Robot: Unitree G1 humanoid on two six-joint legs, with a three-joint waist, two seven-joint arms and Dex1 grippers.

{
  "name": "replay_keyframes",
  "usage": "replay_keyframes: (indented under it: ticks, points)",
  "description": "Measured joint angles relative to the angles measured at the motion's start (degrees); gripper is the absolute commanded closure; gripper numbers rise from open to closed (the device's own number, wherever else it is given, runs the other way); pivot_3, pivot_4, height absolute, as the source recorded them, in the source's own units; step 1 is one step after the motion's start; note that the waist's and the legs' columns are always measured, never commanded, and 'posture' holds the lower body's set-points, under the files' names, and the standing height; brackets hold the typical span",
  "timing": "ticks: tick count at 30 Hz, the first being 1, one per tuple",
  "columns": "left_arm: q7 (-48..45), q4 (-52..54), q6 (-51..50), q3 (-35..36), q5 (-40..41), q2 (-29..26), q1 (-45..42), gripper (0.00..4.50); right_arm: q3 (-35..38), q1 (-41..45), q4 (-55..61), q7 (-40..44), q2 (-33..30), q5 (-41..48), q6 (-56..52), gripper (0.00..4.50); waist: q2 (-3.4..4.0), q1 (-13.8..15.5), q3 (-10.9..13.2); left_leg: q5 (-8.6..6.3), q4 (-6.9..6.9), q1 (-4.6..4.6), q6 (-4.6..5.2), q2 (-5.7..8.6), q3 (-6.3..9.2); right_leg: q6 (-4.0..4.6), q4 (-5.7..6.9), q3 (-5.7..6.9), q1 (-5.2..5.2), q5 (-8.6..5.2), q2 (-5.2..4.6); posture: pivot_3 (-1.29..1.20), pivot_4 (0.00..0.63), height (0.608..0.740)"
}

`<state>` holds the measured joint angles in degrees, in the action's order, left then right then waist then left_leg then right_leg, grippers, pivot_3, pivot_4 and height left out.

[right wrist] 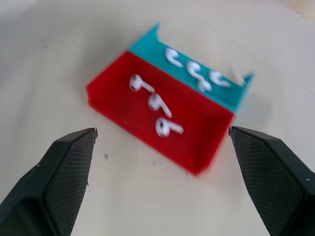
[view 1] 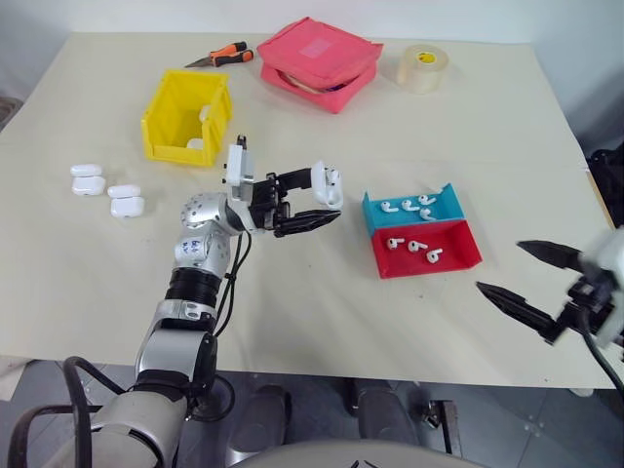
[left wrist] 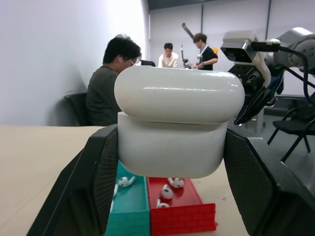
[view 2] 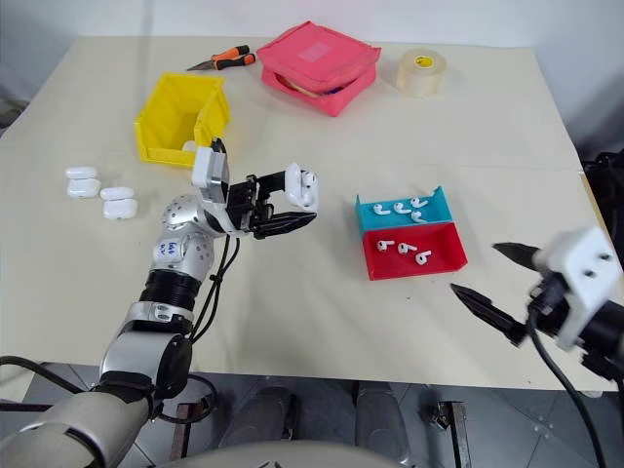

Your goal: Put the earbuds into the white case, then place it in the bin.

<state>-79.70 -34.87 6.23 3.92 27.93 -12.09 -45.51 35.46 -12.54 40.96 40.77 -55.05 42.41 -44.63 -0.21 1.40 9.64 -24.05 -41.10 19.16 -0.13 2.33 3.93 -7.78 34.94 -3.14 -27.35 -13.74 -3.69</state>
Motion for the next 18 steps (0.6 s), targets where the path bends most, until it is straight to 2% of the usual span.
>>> replay_keyframes:
  ticks: [2, 5, 8, 10, 13, 18]
  points:
    - [0.38, 0.09, 0.25, 0.36, -0.09, -0.32, 0.19, 1.70, -6.64, 7.66, -3.16, -1.49, -2.35, -0.79, -1.95, 0.19, 0.00, -0.07, 0.00, 0.00, -0.01, 0.02, -0.01, -0.04, 0.00, 0.00, -0.02, 0.01, -0.04, 0.00, -0.02, 0.00, 0.150, 0.740]
    - [1.30, 0.99, 0.48, 0.73, -0.14, -0.51, 1.50, 1.70, -15.41, 18.70, -8.42, -2.80, -3.27, -1.76, -4.67, 0.93, 0.00, -0.05, 0.00, 0.01, 0.00, 0.05, -0.01, -0.11, 0.01, 0.00, -0.07, 0.02, -0.08, 0.00, -0.07, 0.00, 0.150, 0.740]
    - [2.44, 3.28, 0.48, 0.73, -0.15, -0.58, 3.89, 1.70, -24.60, 28.12, -13.79, -2.25, -5.33, -4.58, -7.08, 0.93, 0.01, -0.07, 0.00, 0.01, 0.01, 0.10, -0.01, -0.15, 0.01, 0.00, -0.08, 0.02, -0.12, 0.00, -0.14, 0.00, 0.150, 0.740]
    - [3.30, 5.17, 0.44, 0.78, -0.14, -0.91, 5.48, 1.70, -29.68, 33.15, -17.02, -1.25, -6.15, -6.79, -8.44, 1.24, 0.01, -0.03, 0.00, 0.01, 0.01, 0.13, -0.01, -0.14, 0.04, 0.00, -0.10, 0.06, -0.13, 0.00, -0.18, 0.00, 0.150, 0.740]
    - [4.68, 7.87, 0.24, 0.97, -0.11, -1.69, 7.52, 1.70, -35.23, 38.89, -20.91, -0.05, -6.11, -9.45, -9.43, 2.11, 0.01, 0.13, 0.00, 0.02, 0.00, 0.18, 0.01, -0.12, 0.10, 0.00, -0.14, 0.14, -0.12, 0.00, -0.25, 0.00, 0.150, 0.740]
    - [6.69, 12.04, -0.57, 1.39, -0.04, -2.17, 10.36, 1.70, -44.64, 50.26, -27.66, 3.61, -3.23, -14.22, -10.46, 2.11, 0.02, -0.12, 0.00, 0.03, 0.00, 0.18, 0.03, -0.10, 0.07, -0.01, -0.19, 0.15, -0.13, 0.01, -0.30, 0.00, 0.150, 0.740]
